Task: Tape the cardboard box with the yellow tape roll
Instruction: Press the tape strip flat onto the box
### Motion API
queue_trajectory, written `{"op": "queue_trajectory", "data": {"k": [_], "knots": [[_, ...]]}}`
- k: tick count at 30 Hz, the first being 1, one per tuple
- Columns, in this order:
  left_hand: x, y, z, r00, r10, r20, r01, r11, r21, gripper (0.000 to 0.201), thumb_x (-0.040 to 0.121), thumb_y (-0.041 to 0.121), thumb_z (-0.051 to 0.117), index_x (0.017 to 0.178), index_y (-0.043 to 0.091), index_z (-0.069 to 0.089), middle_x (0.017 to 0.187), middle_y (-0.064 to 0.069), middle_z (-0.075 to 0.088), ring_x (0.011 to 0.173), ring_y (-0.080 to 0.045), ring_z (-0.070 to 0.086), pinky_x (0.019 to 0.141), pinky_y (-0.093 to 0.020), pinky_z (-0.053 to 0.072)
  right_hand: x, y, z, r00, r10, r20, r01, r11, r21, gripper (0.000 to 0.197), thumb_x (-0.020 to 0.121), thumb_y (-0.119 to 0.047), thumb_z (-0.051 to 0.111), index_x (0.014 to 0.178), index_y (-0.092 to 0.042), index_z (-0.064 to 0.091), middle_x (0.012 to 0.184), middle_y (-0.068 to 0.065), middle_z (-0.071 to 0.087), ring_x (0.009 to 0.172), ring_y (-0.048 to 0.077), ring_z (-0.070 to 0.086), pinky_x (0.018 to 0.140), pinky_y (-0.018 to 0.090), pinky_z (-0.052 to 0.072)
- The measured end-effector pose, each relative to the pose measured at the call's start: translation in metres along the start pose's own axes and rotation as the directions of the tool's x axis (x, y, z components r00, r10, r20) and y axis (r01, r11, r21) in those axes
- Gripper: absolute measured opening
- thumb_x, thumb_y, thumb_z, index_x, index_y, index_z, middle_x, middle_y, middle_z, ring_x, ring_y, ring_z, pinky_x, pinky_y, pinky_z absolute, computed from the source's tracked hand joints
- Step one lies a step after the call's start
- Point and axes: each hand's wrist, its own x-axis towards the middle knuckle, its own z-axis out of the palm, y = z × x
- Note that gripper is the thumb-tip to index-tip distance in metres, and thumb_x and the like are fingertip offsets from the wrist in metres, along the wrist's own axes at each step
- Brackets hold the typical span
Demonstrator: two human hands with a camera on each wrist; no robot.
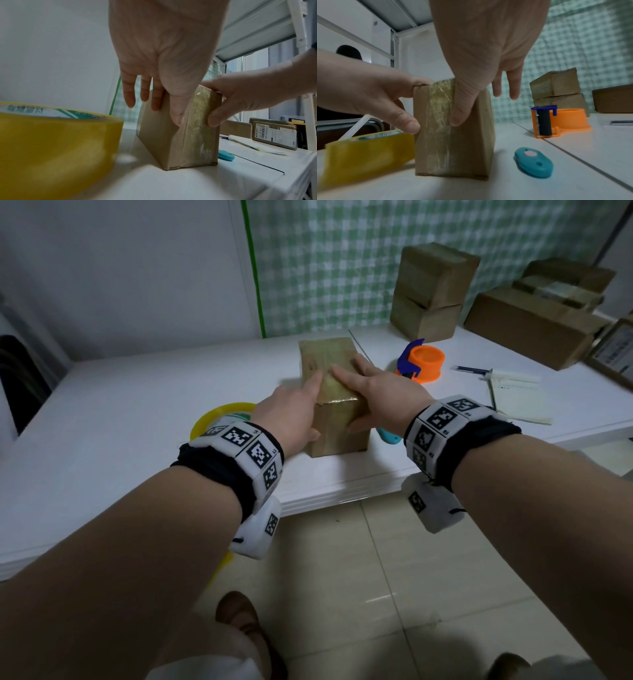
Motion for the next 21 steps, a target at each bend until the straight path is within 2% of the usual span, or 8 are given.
{"op": "queue_trajectory", "data": {"k": [2,3,6,8,11,15,18,21], "knots": [[0.0,-0.002,-0.002,1.0,0.007,0.009,-0.007,1.0,-0.019,0.096,0.079,0.031,0.07,0.15,0.026,0.005,0.133,-0.011,0.05,0.124,-0.03,0.043,0.09,-0.045,0.047,-0.002,-0.004,-0.01,0.998,0.041,0.054,-0.038,0.998,-0.039,0.098,0.078,-0.039,0.072,0.15,-0.038,0.006,0.16,0.009,0.007,0.129,0.035,0.046,0.099,0.042,0.045],[0.001,-0.004,-0.004,1.0,0.012,0.028,-0.011,0.999,-0.042,0.097,0.08,0.029,0.07,0.15,0.024,0.004,0.135,-0.011,0.049,0.125,-0.03,0.042,0.092,-0.043,0.046,-0.003,-0.008,-0.013,0.995,0.066,0.074,-0.064,0.997,-0.034,0.098,0.077,-0.047,0.07,0.15,-0.037,0.006,0.16,0.01,0.006,0.13,0.034,0.045,0.101,0.041,0.043],[0.001,-0.012,-0.013,0.994,0.018,0.111,-0.001,0.988,-0.151,0.091,0.084,0.01,0.059,0.152,0.019,0.0,0.136,-0.009,0.053,0.122,-0.029,0.048,0.087,-0.028,0.04,-0.001,-0.024,-0.013,0.98,0.179,0.089,-0.186,0.979,0.078,0.101,0.069,-0.076,0.054,0.149,-0.029,0.014,0.155,0.015,0.016,0.129,0.035,0.045,0.102,0.041,0.042],[0.0,-0.018,-0.02,0.989,0.005,0.148,0.026,0.978,-0.207,0.085,0.086,0.002,0.051,0.152,0.018,0.001,0.141,-0.005,0.051,0.126,-0.025,0.046,0.087,-0.021,0.034,0.005,-0.035,-0.007,0.964,0.259,0.06,-0.265,0.957,0.115,0.102,0.064,-0.083,0.046,0.146,-0.028,0.022,0.145,0.017,0.026,0.121,0.038,0.049,0.099,0.043,0.044],[0.003,-0.026,-0.027,0.99,-0.01,0.141,0.046,0.966,-0.256,0.077,0.086,-0.002,0.046,0.152,0.02,0.011,0.14,-0.003,0.052,0.129,-0.021,0.044,0.088,-0.017,0.031,0.018,-0.047,0.0,0.939,0.344,-0.018,-0.337,0.927,0.167,0.09,0.067,-0.073,0.053,0.14,-0.025,0.032,0.137,0.015,0.031,0.119,0.041,0.045,0.095,0.045,0.044],[0.022,-0.037,-0.031,0.994,-0.046,0.098,0.07,0.965,-0.251,0.069,0.088,0.003,0.047,0.15,0.019,0.02,0.137,-0.005,0.054,0.125,-0.023,0.048,0.089,-0.02,0.033,0.041,-0.043,-0.001,0.936,0.328,-0.129,-0.292,0.926,0.239,0.073,0.071,-0.057,0.056,0.134,-0.026,0.037,0.142,0.011,0.024,0.124,0.041,0.034,0.093,0.047,0.041],[0.043,-0.045,-0.035,0.995,-0.074,0.072,0.089,0.966,-0.241,0.061,0.09,0.007,0.045,0.148,0.017,0.029,0.14,-0.007,0.052,0.127,-0.025,0.047,0.093,-0.024,0.037,0.067,-0.027,-0.012,0.918,0.33,-0.222,-0.269,0.927,0.262,0.074,0.072,-0.051,0.058,0.138,-0.03,0.033,0.148,0.01,0.019,0.126,0.041,0.03,0.095,0.049,0.042],[0.068,-0.05,-0.036,0.993,-0.098,0.073,0.111,0.971,-0.21,0.051,0.093,0.008,0.043,0.143,0.015,0.038,0.144,-0.009,0.048,0.131,-0.026,0.044,0.102,-0.028,0.036,0.097,-0.005,-0.02,0.896,0.383,-0.224,-0.312,0.903,0.297,0.074,0.074,-0.048,0.06,0.14,-0.032,0.032,0.151,0.01,0.017,0.131,0.043,0.027,0.101,0.051,0.04]]}}
